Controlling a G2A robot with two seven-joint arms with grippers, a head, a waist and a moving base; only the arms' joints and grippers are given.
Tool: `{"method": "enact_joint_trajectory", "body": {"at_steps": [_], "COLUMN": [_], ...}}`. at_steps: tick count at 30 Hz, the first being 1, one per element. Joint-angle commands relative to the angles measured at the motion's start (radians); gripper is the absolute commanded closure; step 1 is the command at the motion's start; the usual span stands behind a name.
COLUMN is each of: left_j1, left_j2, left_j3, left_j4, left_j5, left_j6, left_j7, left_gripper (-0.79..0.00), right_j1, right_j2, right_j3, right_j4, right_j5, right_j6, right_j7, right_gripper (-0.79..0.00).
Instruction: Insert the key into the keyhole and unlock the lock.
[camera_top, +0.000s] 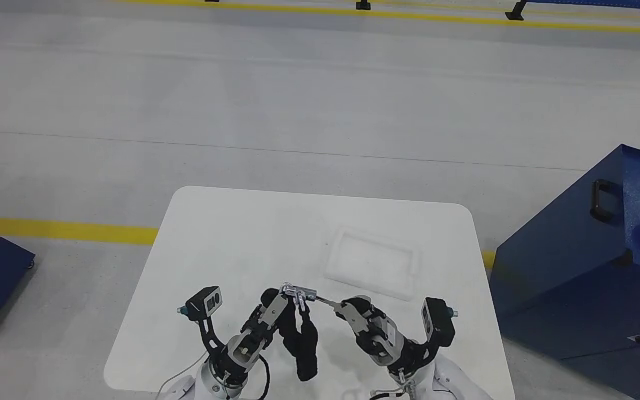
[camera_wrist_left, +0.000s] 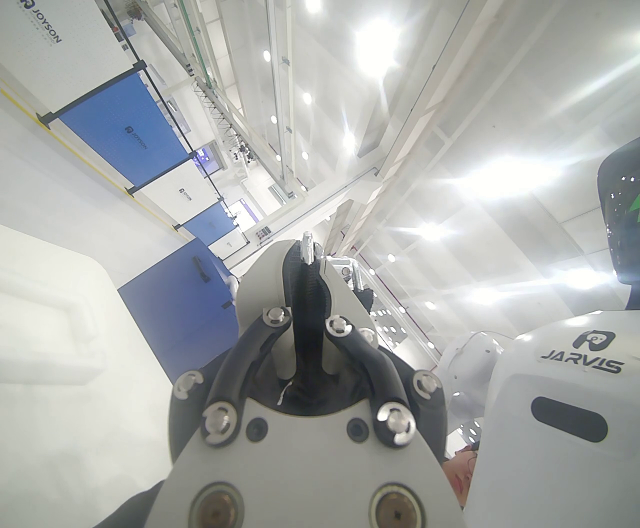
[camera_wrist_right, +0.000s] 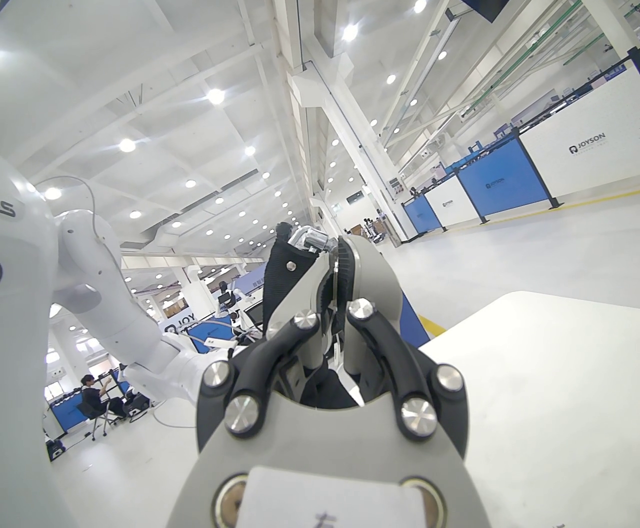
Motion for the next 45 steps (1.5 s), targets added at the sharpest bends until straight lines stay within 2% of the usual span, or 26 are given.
{"method": "enact_joint_trajectory", "body": {"at_steps": [1,45], "left_j1": [0.000,0.000], "left_j2": [0.000,0.000], "left_j3": [0.000,0.000], "left_j4": [0.000,0.000], "left_j5": [0.000,0.000], "left_j6": [0.000,0.000], "left_j7": [0.000,0.000], "left_gripper": [0.000,0.000], "right_j1": [-0.001,-0.017], "right_j2": [-0.002,-0.035], "right_j3": [0.003,0.037], "right_j4": [0.001,0.003], "right_j5": [-0.002,0.000], "right_j6": [0.003,-0.027], "right_j7": [0.004,0.066], "right_gripper": [0.000,0.000]}}
